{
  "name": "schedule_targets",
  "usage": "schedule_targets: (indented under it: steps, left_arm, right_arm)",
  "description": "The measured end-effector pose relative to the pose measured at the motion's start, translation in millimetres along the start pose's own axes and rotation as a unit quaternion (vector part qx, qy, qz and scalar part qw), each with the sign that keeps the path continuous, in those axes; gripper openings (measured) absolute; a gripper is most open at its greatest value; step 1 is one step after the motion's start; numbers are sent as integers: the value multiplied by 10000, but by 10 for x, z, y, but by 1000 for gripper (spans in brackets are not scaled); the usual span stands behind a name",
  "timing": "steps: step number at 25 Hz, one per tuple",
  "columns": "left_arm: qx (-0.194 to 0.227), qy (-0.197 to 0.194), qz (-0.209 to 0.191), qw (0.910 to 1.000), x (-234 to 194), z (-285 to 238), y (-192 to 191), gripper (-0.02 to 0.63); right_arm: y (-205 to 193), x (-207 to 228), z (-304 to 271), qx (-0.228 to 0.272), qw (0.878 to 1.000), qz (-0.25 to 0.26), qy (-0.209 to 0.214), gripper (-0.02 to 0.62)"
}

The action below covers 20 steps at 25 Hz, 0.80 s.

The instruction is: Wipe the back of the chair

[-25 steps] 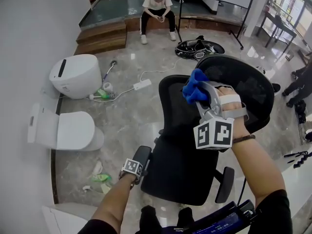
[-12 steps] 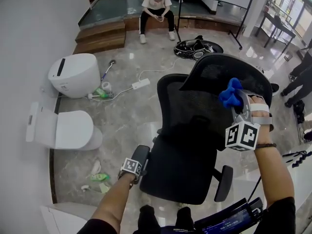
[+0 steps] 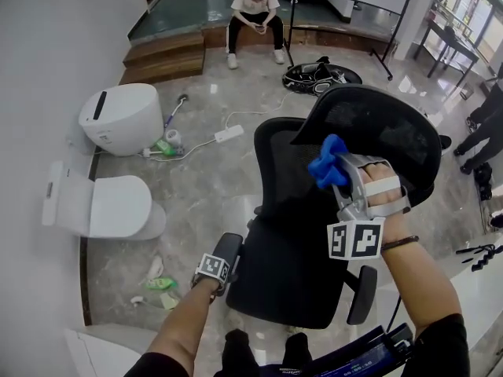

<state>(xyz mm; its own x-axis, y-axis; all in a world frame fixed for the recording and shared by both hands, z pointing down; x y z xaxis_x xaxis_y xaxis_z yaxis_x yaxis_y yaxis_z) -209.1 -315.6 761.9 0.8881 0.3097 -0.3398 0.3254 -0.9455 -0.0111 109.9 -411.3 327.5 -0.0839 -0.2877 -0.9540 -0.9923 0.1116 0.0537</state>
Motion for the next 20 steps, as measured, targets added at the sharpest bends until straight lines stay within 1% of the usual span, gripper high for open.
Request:
schedule_targets:
  steps: [3, 5, 7, 9, 13, 15, 17, 18, 19, 20]
  left_arm:
    - [-17, -72, 37, 10000, 12, 6, -23, 497]
    - [1, -121, 55, 9999, 14, 0, -25, 499]
    - [14, -158, 76, 9998, 5, -6, -25, 499]
    - [16, -186, 79, 9998, -13, -12, -27, 499]
    - [-38, -208, 48, 9998, -24, -19, -38, 499]
    - [-44, -225, 34, 9997, -20, -22, -36, 499]
    - [-51, -254, 26, 9997, -27, -29, -30, 499]
    - [-67, -269, 27, 9996, -33, -31, -30, 499]
    - [-91, -287, 32, 9995, -35, -36, -33, 499]
    - [-115, -309, 33, 9995, -30, -43, -38, 499]
  right_arm:
    - [422, 30, -250, 297, 9993, 168, -164, 67]
    - [475, -17, -404, 251, 9988, 394, -164, 67]
    - [337, -84, -508, 25, 9985, 537, -124, 67]
    - [72, -156, -517, -314, 9978, 581, -70, 67]
    - [-635, -315, -269, -1044, 9925, 622, 125, 67]
    - [-911, -379, -106, -1314, 9891, 630, 200, 67]
    - [-1024, -415, -4, -1482, 9876, 486, 199, 67]
    - [-998, -434, 12, -1486, 9881, 365, 180, 67]
    - [-911, -465, 5, -1396, 9897, 252, 167, 67]
    - [-763, -516, -26, -1204, 9924, 179, 167, 67]
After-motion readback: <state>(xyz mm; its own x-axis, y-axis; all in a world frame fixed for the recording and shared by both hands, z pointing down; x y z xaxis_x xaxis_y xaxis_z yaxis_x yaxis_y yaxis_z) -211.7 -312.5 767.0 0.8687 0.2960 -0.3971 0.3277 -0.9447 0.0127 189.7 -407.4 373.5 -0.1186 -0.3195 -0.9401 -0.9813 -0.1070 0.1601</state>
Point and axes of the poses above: the fingertips, and each gripper's own axes: z backward along the fingers, x to its right, y out of its top, the point moved 8 cm from there along z, backward along the fingers, and after that the axes turned 8 degrees about z, right-handed, at the moved point
